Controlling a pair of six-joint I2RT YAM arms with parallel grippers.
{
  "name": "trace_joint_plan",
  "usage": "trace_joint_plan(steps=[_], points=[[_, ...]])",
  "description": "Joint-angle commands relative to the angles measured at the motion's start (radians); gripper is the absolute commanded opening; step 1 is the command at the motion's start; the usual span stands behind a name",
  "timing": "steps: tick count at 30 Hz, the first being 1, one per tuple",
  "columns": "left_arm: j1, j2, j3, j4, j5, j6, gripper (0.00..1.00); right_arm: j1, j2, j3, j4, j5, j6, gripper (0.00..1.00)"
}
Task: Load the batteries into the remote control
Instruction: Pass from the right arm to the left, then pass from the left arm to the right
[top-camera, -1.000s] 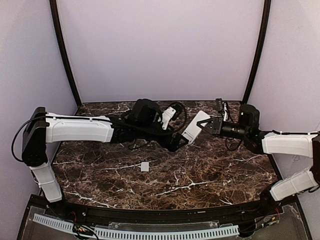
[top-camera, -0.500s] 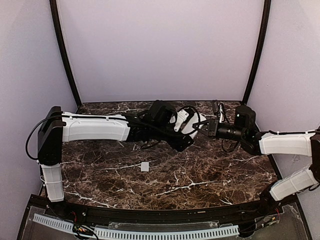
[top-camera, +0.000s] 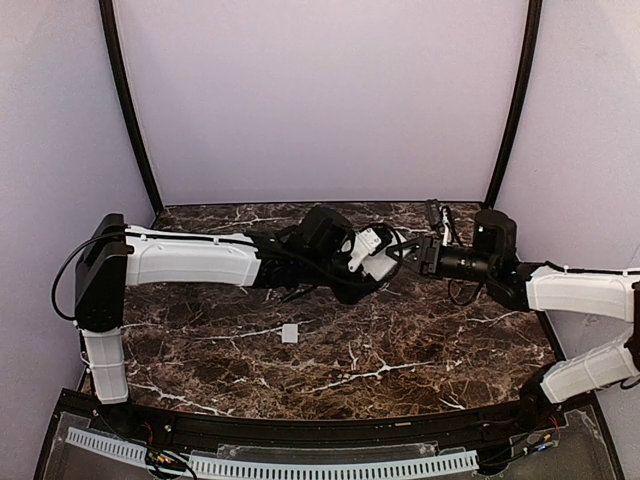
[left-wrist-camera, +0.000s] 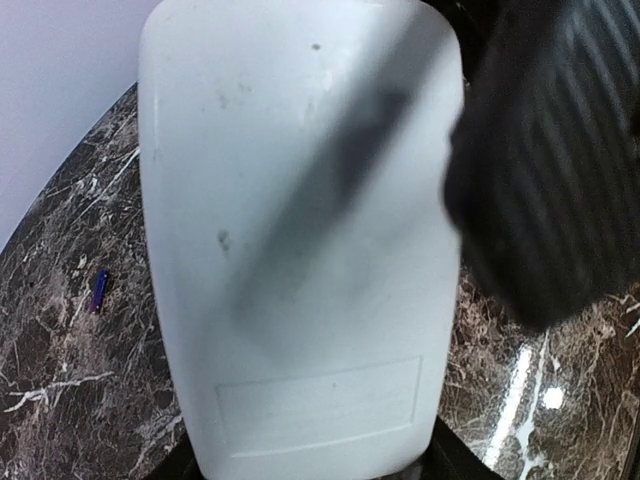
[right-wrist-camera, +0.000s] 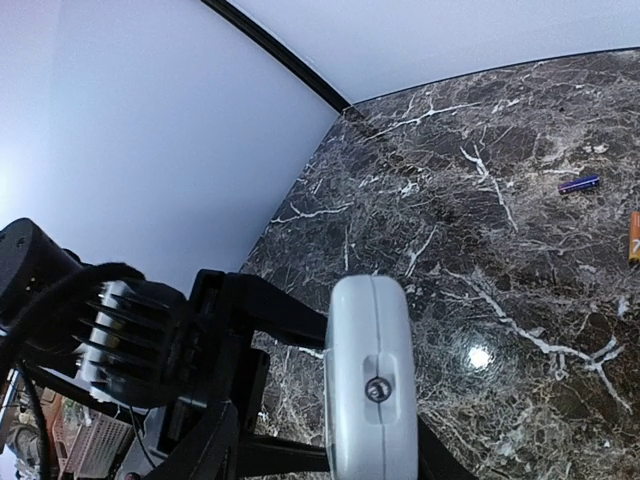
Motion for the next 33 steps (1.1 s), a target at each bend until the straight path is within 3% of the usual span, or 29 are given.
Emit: trace_joint_plan(steps=[1,8,15,30,33], points=[[0.007,-0.088,-0.084,-0.007,0.057,0.199,0.25,-0.037,-0.067,-0.004,-0.105,-0.076,-0.027,0.53],[0.007,-0.146,-0.147,-0.04,0.255,0.433,0.21,-0.067,-0.08,0.05,-0.321,-0.237,-0.129,0.5],[0.003,-0.145,-0.128,-0.109,0.334,0.517,0.2,-0.066,-0.056,0.094,-0.447,-0.389,-0.192,0.54],[-0.027,-0.11,-0.069,-0.155,0.238,0.592,0.2,-0.017,0.058,0.153,-0.605,-0.414,-0.276,0.35],[-0.028,-0.1,-0.06,-0.16,0.215,0.599,0.2,0.002,0.081,0.159,-0.621,-0.412,-0.284,0.37]])
